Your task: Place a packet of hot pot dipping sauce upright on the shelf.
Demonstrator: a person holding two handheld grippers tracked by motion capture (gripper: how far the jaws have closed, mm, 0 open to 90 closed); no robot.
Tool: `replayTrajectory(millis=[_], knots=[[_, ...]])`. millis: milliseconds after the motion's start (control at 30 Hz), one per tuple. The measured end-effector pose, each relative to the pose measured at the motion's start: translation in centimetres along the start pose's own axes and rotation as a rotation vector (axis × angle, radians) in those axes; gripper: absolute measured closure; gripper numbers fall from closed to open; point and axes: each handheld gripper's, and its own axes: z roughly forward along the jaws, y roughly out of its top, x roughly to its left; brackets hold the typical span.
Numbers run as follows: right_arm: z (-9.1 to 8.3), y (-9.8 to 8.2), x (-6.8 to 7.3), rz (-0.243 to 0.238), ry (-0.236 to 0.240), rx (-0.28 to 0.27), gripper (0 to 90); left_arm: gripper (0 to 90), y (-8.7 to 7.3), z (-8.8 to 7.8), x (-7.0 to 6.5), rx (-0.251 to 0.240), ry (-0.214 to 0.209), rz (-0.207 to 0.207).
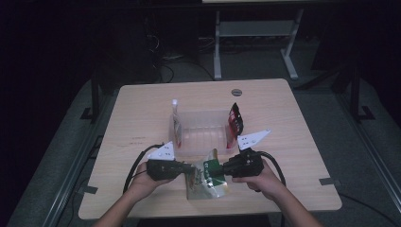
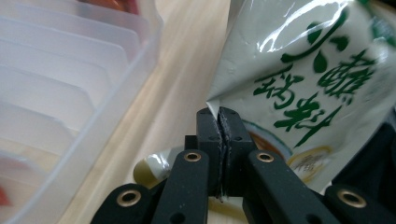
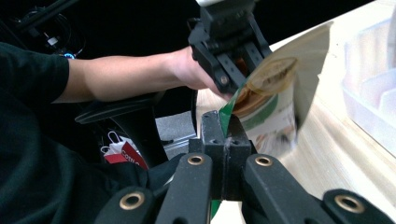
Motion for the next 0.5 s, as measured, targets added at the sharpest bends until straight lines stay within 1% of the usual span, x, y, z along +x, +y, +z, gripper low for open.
replayTrajectory(millis=[33,100,167,200,267,300,333,400,433,500], knots=[[0.1,0.1,0.1,-0.003,0.002,-0.002,90.0,87.3,0.1,0.2,-0.1,0.002,-0.012,0.003],[0.2,0.3,0.4,-0.004,0.022,-0.016,90.0,85.0,0.3,0.6,-0.5,0.012,-0.01,0.013],[0.3,0.4,0.6,-0.015,0.026,-0.015,90.0,82.7,0.4,0.8,-0.7,0.02,-0.017,0.014],[0.4,0.5,0.7,-0.02,0.025,-0.016,90.0,81.3,0.5,1.1,-0.9,0.029,-0.022,0.022],[0.6,0.6,0.9,-0.035,0.025,-0.012,90.0,76.2,0.5,1.5,-1.1,0.048,-0.026,0.026],[0.6,0.6,1.0,-0.034,0.026,-0.01,90.0,72.3,0.5,1.6,-1.2,0.048,-0.025,0.024],[0.7,0.6,1.1,-0.038,0.026,-0.015,90.0,69.7,0.5,1.7,-1.3,0.054,-0.027,0.032],[0.7,0.7,1.2,-0.039,0.029,-0.018,90.0,64.9,0.6,1.7,-1.4,0.061,-0.031,0.033],[0.7,0.8,1.2,-0.046,0.023,-0.027,90.0,62.5,0.6,1.7,-1.4,0.061,-0.03,0.039],[0.5,0.9,1.2,-0.049,0.022,-0.043,90.0,59.4,0.5,1.4,-1.4,0.057,-0.033,0.039]])
